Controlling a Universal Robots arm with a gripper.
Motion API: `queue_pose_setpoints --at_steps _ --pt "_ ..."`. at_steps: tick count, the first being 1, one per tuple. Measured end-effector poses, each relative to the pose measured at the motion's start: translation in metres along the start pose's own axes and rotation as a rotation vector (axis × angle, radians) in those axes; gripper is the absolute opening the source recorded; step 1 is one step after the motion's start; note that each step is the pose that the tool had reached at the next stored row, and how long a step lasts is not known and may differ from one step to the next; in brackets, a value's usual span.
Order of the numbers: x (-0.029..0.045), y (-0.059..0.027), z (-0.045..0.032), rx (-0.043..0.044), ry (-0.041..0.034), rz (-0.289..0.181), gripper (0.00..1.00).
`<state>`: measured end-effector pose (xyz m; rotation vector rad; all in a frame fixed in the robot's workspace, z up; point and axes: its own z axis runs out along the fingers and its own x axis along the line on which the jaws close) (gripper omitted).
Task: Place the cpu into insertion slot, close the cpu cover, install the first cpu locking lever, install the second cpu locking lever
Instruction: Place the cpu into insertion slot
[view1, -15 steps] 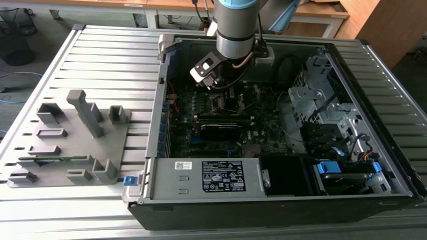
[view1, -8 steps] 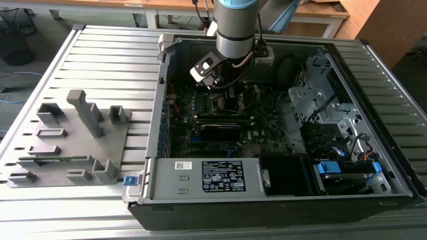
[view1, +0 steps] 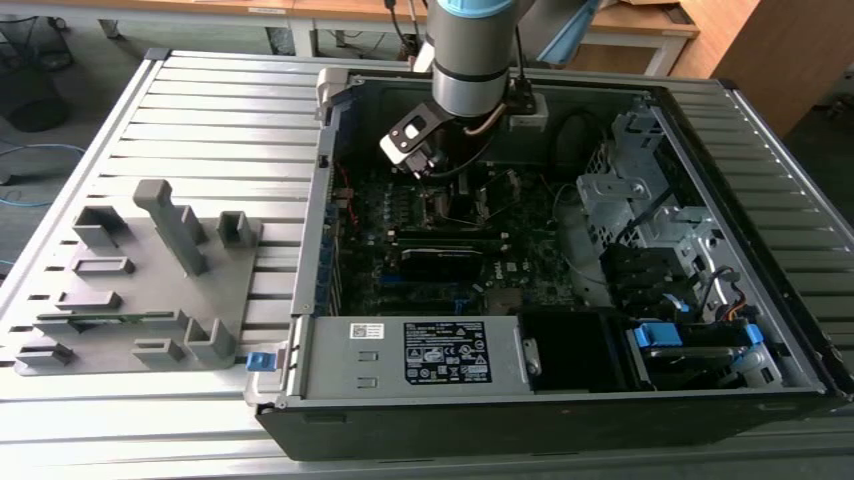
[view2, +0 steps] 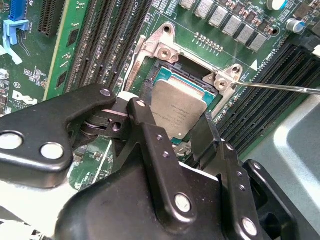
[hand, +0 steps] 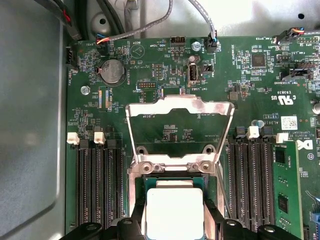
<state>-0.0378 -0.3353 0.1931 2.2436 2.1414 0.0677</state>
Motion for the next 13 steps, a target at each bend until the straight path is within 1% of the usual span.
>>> queue_pose_setpoints --at_steps 4,9,11,13 --pt "-0.0001 -0.0003 -0.0001 -0.0005 0.0002 0.0 0.54" --pt "0.0 -0.0002 -0.0032 -0.0004 0.0 0.0 0.54" --pt "0.0 -0.0002 -0.0033 -0.0005 0.0002 0.0 0.54" --pt "-0.0001 -0.0008 -0.0029 -0.0036 0.0003 0.0 0.54"
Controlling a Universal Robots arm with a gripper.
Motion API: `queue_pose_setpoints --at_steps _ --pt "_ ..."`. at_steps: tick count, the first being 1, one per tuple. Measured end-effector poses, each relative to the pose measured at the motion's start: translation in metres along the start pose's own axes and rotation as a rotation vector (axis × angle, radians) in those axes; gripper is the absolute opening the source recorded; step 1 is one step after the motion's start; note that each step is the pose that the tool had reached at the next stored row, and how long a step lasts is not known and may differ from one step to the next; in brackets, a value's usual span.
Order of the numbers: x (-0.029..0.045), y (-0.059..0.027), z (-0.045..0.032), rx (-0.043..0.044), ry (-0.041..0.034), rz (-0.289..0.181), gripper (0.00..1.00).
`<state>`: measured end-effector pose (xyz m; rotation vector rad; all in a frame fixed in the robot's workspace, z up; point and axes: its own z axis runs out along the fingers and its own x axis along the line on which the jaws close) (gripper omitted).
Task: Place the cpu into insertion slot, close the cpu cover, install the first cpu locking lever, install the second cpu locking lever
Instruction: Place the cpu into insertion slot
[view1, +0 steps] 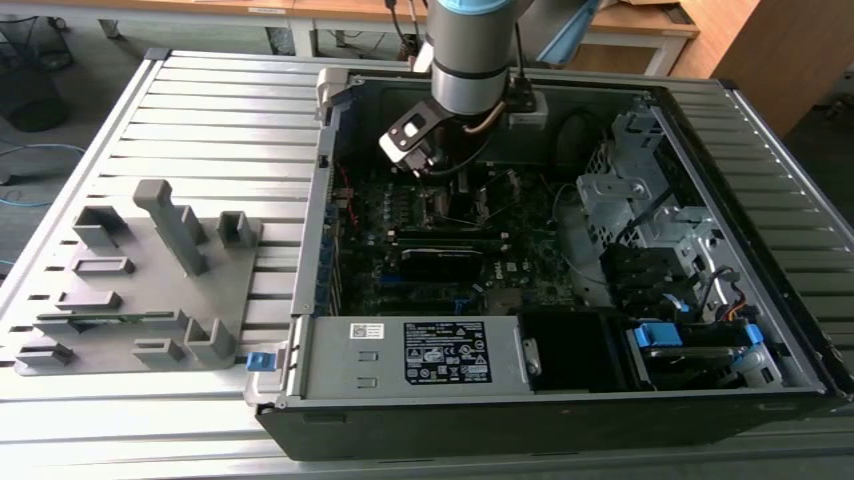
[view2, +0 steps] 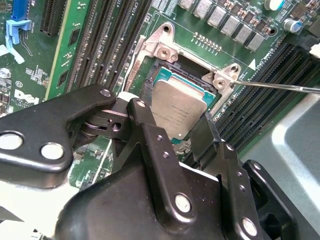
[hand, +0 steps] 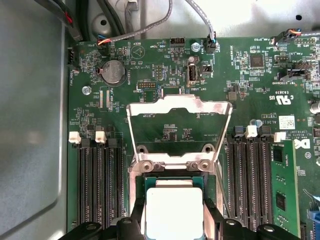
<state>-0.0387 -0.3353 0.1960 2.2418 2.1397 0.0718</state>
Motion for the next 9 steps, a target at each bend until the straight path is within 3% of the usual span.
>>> queue_pose_setpoints --at_steps 3,9 --pt "-0.0002 -0.0019 0.001 -0.0088 0.0005 0.0 0.54" --pt "-0.0004 -0.0029 0.0011 -0.0108 0.0007 0.0 0.54"
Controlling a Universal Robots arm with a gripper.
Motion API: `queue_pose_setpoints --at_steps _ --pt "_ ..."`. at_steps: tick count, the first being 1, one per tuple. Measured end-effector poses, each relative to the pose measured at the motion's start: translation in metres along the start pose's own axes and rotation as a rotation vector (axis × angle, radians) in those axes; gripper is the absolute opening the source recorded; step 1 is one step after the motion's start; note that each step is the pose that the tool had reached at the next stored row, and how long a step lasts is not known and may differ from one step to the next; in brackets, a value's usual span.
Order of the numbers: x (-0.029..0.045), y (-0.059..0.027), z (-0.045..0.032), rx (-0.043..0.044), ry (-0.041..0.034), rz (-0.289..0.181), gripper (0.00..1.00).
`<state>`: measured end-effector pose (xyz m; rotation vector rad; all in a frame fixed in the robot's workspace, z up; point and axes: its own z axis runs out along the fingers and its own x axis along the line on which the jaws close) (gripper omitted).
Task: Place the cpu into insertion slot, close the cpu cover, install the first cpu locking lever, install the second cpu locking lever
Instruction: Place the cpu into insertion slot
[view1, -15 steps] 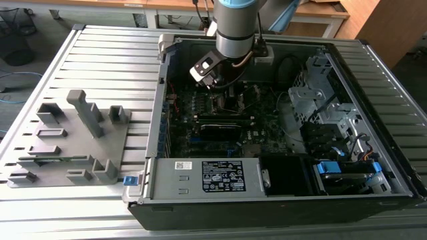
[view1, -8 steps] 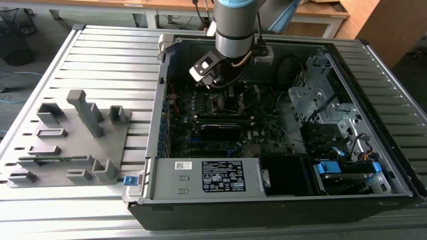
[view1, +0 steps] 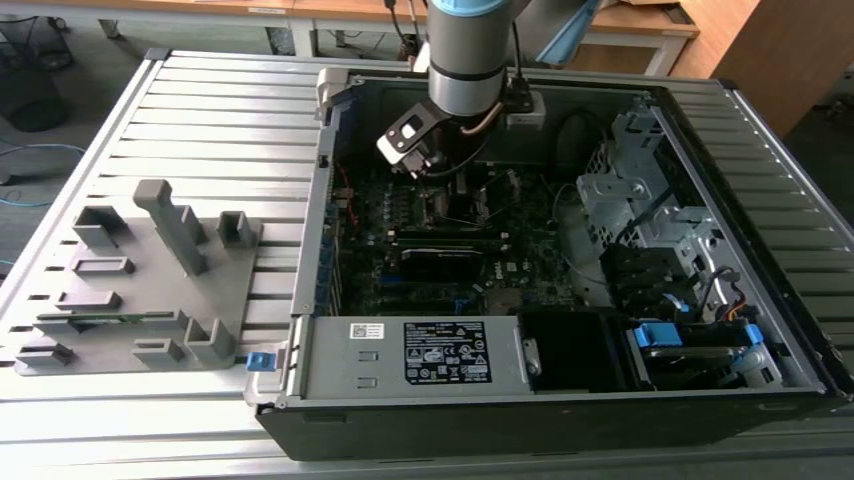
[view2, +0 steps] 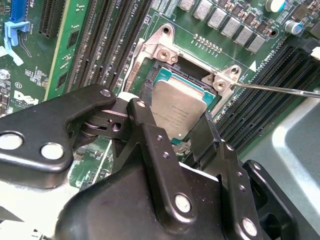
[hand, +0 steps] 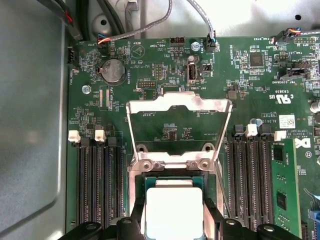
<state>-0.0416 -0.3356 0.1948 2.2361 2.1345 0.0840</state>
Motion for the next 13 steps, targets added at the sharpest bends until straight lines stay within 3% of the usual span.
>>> queue_pose_setpoints --at_steps 13 --pt "-0.0006 -0.0005 0.0022 0.0001 -0.0004 0.0 0.54"
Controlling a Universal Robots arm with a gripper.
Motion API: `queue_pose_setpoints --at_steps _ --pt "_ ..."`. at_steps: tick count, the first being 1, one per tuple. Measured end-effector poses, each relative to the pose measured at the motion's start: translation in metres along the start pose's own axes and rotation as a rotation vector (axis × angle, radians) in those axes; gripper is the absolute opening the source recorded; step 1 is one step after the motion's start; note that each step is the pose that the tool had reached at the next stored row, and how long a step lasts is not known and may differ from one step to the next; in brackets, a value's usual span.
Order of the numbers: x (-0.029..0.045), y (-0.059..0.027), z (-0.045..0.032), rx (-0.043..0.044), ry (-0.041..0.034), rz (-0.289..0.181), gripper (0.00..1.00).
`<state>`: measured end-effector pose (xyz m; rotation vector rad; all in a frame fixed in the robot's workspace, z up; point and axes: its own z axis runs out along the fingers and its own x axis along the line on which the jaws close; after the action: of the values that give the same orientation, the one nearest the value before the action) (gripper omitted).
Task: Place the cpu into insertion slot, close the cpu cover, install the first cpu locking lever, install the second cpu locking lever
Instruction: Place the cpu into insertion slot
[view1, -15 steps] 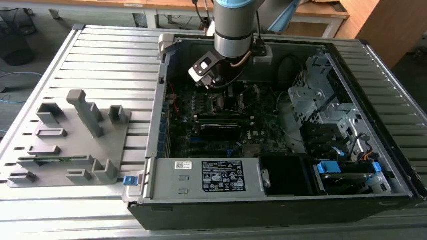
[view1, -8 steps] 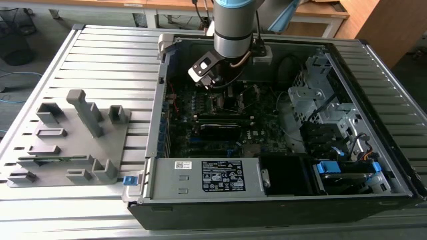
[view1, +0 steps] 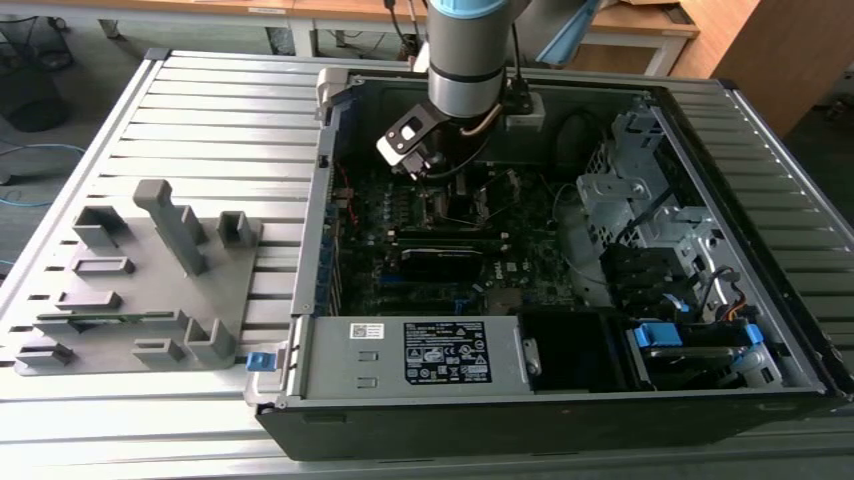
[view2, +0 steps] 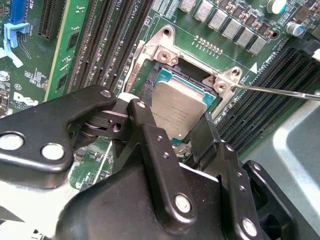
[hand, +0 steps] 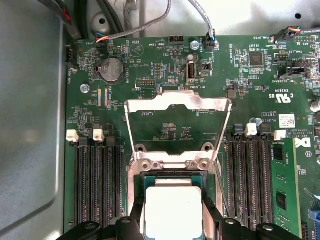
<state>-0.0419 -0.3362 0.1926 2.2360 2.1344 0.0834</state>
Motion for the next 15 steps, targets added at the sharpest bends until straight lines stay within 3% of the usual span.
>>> queue_pose_setpoints --at_steps 15 --pt "0.0 -0.0001 0.0012 0.0 0.0 0.0 0.54"
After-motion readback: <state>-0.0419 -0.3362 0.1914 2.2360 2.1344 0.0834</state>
